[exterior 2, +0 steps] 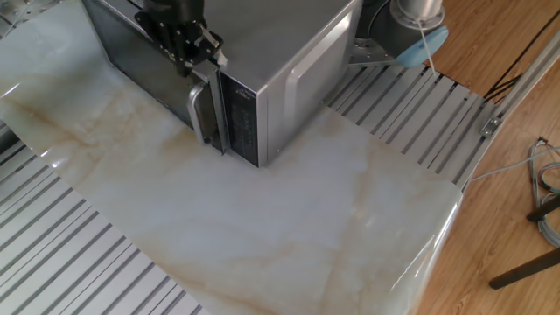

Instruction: Open the microwave door

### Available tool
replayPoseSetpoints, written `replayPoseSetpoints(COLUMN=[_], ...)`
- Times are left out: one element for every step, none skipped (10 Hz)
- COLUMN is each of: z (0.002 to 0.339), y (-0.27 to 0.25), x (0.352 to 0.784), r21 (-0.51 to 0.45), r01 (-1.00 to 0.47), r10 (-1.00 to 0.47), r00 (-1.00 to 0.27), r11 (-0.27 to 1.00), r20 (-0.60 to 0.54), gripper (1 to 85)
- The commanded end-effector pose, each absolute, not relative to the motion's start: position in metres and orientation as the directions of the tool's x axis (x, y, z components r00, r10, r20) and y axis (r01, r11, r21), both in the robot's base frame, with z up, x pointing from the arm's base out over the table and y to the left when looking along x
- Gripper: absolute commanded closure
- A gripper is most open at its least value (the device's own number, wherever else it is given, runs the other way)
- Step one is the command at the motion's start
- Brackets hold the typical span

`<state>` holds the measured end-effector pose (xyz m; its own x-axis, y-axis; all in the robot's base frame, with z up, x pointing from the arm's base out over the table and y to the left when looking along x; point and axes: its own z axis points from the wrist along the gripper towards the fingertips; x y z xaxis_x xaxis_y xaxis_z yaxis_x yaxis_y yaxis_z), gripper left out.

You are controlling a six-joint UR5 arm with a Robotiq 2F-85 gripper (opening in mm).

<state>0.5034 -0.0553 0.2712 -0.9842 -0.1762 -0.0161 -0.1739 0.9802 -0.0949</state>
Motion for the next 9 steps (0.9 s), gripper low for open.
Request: replayPoseSetpoints(z=[0.275, 0.271, 0.266, 0.261, 0.259, 0.258, 0.257, 0.254, 0.251], y=[-0.051, -0.054, -0.058, -0.061, -0.06, -0.06, -0.061, -0.062, -0.062], x=[0.495, 0.495, 0.495, 0.497, 0.498, 0.498, 0.499, 0.502, 0.507], r21=[-0.072, -0.065, -0.062, -0.063, -0.055, -0.053, -0.06, -0.059, -0.061], r01=[-0.163, -0.167, -0.181, -0.187, -0.19, -0.198, -0.204, -0.214, -0.229], r10=[-0.165, -0.17, -0.184, -0.19, -0.192, -0.2, -0.206, -0.216, -0.231], r00=[-0.986, -0.985, -0.982, -0.981, -0.981, -0.979, -0.978, -0.976, -0.973], r11=[0.984, 0.984, 0.982, 0.98, 0.98, 0.979, 0.977, 0.975, 0.972], r20=[-0.03, -0.037, -0.043, -0.037, -0.036, -0.036, -0.034, -0.03, -0.029], gripper=[84.7, 84.7, 84.7, 84.7, 84.7, 84.7, 84.7, 84.7, 84.7])
